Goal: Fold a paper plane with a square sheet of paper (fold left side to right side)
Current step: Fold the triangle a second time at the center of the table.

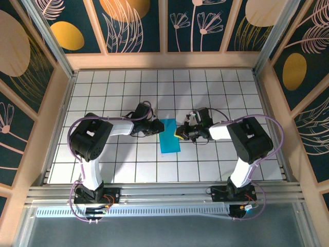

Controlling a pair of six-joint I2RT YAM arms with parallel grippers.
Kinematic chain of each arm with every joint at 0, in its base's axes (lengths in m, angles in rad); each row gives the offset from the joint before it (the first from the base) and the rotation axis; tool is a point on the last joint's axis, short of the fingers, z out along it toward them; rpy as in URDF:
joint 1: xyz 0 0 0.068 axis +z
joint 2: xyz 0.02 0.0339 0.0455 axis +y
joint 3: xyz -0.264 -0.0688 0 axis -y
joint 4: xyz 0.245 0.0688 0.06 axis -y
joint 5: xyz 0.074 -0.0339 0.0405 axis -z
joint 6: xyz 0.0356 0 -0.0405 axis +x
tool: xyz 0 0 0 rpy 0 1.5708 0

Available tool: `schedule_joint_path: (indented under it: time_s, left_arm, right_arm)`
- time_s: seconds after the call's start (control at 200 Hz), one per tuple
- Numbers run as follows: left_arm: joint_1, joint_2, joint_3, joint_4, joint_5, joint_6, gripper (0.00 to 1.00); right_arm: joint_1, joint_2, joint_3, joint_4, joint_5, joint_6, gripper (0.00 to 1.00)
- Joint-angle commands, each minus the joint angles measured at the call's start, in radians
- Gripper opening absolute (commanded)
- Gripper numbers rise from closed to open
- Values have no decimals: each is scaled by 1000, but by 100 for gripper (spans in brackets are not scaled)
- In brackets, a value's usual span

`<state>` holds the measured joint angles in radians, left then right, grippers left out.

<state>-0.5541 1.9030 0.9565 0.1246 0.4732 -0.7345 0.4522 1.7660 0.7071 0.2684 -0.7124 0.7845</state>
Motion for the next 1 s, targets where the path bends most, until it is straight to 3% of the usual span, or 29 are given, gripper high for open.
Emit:
schedule_joint_path:
  time_s: [0.0, 0.3, 0.566, 0.741, 0.996]
  left_arm:
    - [0, -58, 1, -48, -41, 31, 25]
    - [-35, -338, -101, -83, -158, 198, 41]
    - [-219, -544, -208, -121, -294, 376, 49]
    - [-366, -528, -187, -178, -431, 431, 53]
    - [-529, -367, -79, -240, -587, 494, 61]
  right_arm:
    - [-7, -12, 15, 12, -22, 3, 0]
    - [-1, -79, -5, -37, 0, 70, 0]
    - [0, -134, -54, 13, 47, 197, 0]
    - [1, -146, -74, 35, 66, 229, 0]
    - [4, -152, -77, 32, 79, 239, 0]
